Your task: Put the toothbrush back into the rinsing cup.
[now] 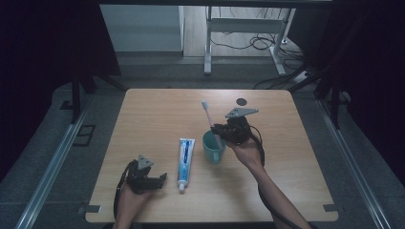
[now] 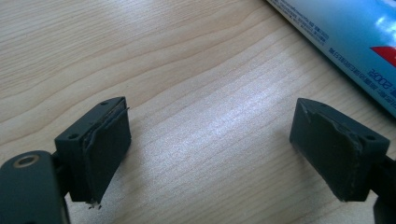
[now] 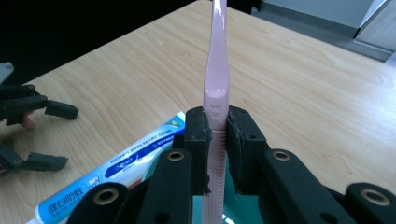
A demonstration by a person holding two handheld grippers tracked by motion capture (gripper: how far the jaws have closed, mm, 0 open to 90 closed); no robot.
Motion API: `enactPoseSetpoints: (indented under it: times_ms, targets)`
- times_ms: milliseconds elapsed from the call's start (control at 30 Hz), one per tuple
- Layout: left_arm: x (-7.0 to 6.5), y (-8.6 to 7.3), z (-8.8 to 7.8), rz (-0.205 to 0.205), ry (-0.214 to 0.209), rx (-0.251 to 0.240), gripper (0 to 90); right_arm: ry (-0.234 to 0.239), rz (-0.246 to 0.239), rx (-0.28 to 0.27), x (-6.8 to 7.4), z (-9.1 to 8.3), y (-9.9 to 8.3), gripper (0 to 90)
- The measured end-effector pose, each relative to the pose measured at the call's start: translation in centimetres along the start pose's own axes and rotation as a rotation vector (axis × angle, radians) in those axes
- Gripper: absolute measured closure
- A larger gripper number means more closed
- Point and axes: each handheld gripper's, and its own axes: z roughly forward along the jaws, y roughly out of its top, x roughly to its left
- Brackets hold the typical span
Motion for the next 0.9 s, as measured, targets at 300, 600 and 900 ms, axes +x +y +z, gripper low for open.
enactPoseSetpoints:
  times_ms: [300,600,900]
  targets:
    - [0.0,0.0,0.0,0.000,0.000,0.000,12.6,0.006,0.015,0.028,-0.2,1.1,-1.6,78.7]
    - [0.0,0.0,0.0,-0.002,0.000,0.000,12.6,0.012,0.034,0.050,-0.4,1.9,-2.8,78.6]
    - [0.0,0.0,0.0,-0.004,0.000,0.000,12.6,0.015,0.034,0.076,-0.4,2.3,-3.1,78.3]
